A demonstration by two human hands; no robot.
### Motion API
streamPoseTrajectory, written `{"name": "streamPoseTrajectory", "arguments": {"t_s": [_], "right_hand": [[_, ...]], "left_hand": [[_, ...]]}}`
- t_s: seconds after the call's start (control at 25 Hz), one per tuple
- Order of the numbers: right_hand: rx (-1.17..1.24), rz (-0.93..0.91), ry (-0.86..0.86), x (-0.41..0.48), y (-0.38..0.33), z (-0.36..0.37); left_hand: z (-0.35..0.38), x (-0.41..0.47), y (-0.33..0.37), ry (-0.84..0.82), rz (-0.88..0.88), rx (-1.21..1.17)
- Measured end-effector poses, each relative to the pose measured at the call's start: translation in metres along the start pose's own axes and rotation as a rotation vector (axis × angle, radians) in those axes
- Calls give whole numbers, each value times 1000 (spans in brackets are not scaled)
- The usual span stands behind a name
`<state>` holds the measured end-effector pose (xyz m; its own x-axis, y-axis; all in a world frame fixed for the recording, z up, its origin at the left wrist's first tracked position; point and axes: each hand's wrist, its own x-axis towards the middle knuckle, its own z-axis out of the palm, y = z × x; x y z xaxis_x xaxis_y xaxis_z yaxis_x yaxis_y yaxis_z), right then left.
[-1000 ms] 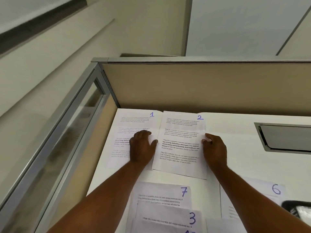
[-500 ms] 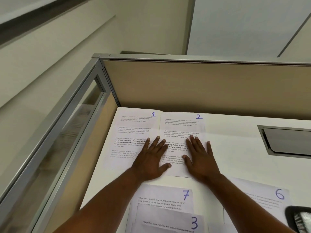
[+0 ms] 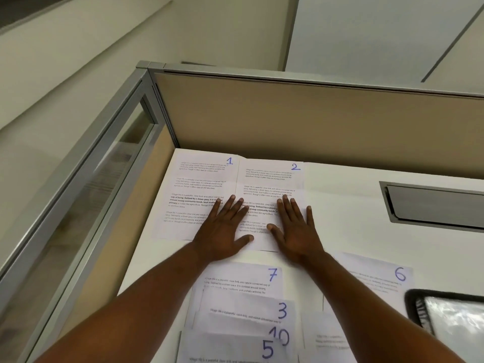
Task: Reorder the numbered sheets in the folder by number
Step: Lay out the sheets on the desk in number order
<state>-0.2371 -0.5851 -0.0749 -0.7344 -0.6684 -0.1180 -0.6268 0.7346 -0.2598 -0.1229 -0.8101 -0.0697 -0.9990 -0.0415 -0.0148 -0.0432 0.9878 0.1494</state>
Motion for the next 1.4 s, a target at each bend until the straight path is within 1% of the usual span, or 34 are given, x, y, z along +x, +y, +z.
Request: {"name": "streamPoseTrajectory", "arguments": {"t_s": [0.24, 0.52, 0.68, 0.8, 1.0, 1.2, 1.28, 1.32, 1.4], "right_hand": [[28, 60, 15, -55, -15, -3], [78, 109, -16, -151, -31, 7], [120, 170, 40, -191, -43, 16], [170, 201, 83, -207, -52, 19], [167, 198, 99, -213, -60, 21], [237, 207, 249, -211, -61, 24], [322, 190, 309, -210, -62, 20], [367, 170, 345, -210, -62, 16], [477, 134, 400, -212, -63, 10]], "left_hand": [[-6, -43, 21, -1, -21, -37], [3, -134, 46, -105, -77, -97], [8, -171, 53, -152, -134, -113], [5, -186, 57, -180, -164, -133], [2, -196, 63, -206, -175, -139], [-3, -197, 67, -207, -187, -173], [-7, -197, 67, -169, -187, -200], [-10, -197, 68, -116, -187, -226], [-15, -199, 65, 44, -214, -341]]}}
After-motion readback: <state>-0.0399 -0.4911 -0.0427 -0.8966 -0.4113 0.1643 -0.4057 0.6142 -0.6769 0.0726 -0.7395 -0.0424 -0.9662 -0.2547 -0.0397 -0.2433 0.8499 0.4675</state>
